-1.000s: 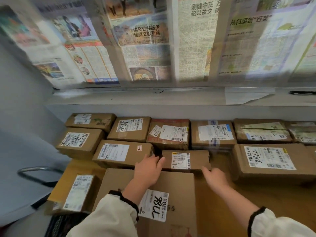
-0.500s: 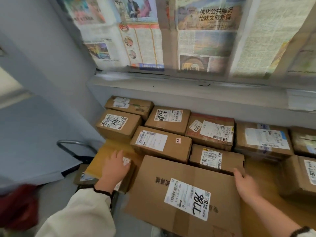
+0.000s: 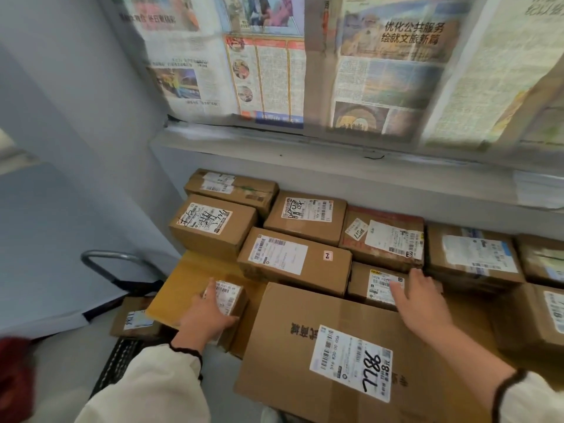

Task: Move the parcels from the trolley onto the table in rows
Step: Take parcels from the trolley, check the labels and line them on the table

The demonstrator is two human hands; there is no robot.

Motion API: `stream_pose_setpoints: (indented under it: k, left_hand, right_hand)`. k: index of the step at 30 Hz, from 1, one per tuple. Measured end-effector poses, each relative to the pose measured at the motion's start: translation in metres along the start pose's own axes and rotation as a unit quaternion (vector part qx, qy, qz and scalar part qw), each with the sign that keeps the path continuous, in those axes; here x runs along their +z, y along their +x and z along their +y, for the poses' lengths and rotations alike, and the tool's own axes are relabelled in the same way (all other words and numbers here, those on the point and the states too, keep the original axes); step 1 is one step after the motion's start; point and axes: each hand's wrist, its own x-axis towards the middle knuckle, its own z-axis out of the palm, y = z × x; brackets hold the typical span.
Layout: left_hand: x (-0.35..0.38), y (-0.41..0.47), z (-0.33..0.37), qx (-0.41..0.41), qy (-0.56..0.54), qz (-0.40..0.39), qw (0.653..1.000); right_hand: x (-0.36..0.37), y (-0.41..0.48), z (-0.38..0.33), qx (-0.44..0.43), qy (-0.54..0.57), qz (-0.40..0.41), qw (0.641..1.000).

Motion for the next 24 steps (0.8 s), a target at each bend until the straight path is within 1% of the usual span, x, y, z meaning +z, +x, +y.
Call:
stream_pose_setpoints:
  k: [4, 7, 15, 19, 22, 24]
  left_hand:
    - [0.001, -0.005, 0.001, 0.005, 0.004, 0.007, 1.0]
    - [0.001, -0.009, 0.001, 0.01, 0.012, 0.01, 1.0]
    - [-0.006, -0.017, -0.006, 0.02, 0.014, 0.011, 1.0]
    - [-0.02, -0.018, -0.014, 0.025, -0.012, 0.043, 0.999]
    - [-0.035, -0.018, -0.017, 0.046, -0.033, 0.079, 0.995]
    - [-0.045, -0.018, -0.017, 0.06, -0.036, 0.083, 0.994]
  right_hand:
    - [0.004, 0.0, -0.051, -0.064, -0.034, -0.026, 0.997]
    - [0.012, -0.003, -0.084, -0.091, -0.054, -0.052, 0.993]
    - [0.046, -0.022, -0.161, -0.169, -0.079, -0.081, 0.979]
    - [0.068, -0.034, -0.204, -0.208, -0.098, -0.104, 0.968]
    - [0.083, -0.043, -0.232, -0.233, -0.096, -0.12, 0.96]
    - [0.091, -0.046, -0.248, -0.255, -0.086, -0.119, 0.956]
